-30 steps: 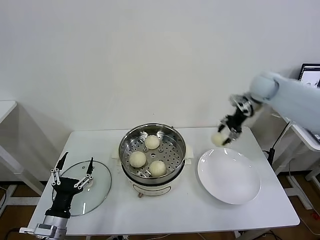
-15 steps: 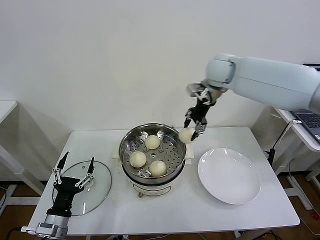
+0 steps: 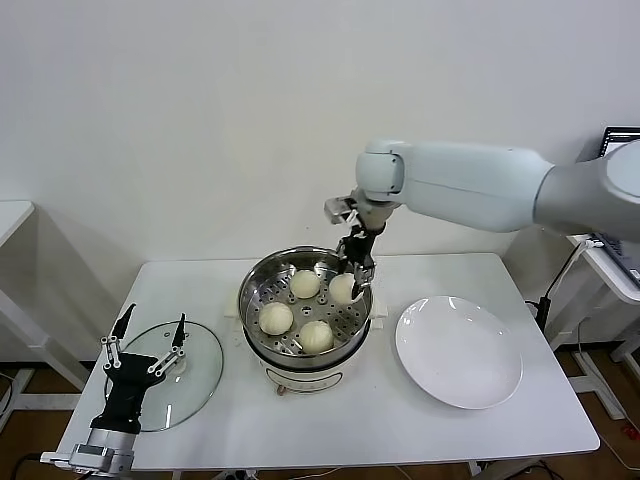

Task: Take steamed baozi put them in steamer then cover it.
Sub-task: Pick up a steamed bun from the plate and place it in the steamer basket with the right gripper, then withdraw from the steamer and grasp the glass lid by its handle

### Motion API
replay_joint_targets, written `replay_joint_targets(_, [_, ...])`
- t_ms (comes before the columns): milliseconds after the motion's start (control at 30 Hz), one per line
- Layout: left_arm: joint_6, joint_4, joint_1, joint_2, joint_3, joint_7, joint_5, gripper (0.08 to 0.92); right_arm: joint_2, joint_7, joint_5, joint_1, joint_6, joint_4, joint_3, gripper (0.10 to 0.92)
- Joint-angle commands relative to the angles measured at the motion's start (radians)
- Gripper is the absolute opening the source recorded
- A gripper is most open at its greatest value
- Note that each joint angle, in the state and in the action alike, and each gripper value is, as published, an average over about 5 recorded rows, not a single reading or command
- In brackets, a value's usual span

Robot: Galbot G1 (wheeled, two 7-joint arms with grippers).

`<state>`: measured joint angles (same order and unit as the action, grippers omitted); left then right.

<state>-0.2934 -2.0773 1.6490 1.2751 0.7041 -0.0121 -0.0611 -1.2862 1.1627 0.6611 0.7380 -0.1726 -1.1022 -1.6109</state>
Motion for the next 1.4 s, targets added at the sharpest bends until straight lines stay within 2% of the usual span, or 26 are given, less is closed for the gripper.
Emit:
replay_joint_targets(33, [-0.001,0.000,0.001,0.001,0.002,0.000,-0.001,0.823,-0.065,-0.017,-0.011,-0.047,-0.002,0.068,-0.020,0.636])
replay_joint_targets(567, [-0.003,0.003,0.000,0.001,0.010,0.001,-0.004,0.823,-0.065,-0.020,-0.045,-0.079,0.004,0.076,-0.020,0.648])
replay_joint_targets(867, [-0.003,0.003,0.001,0.002,0.014,0.001,-0.005,0.823,-0.044,-0.025,-0.073,-0.071,0.011,0.049,0.003,0.811])
replay_joint_targets(1133, [0.002,-0.006,0.000,0.001,0.019,0.005,0.004,0.823,0.110,-0.051,-0.091,-0.008,0.012,-0.125,0.104,0.823])
replay_joint_targets(1200, [0.004,-0.010,-0.002,0.000,0.023,0.007,0.011,0.823,0.169,-0.086,-0.090,0.003,0.022,-0.184,0.147,0.823])
replay_joint_targets(1300, [0.010,-0.016,-0.011,-0.002,0.031,0.014,0.031,0.823,0.274,-0.270,-0.079,0.000,0.076,-0.269,0.216,0.823])
replay_joint_targets(1400, [0.019,-0.019,-0.024,-0.005,0.038,0.026,0.060,0.823,0.378,-0.668,-0.041,-0.040,0.148,-0.347,0.267,0.823])
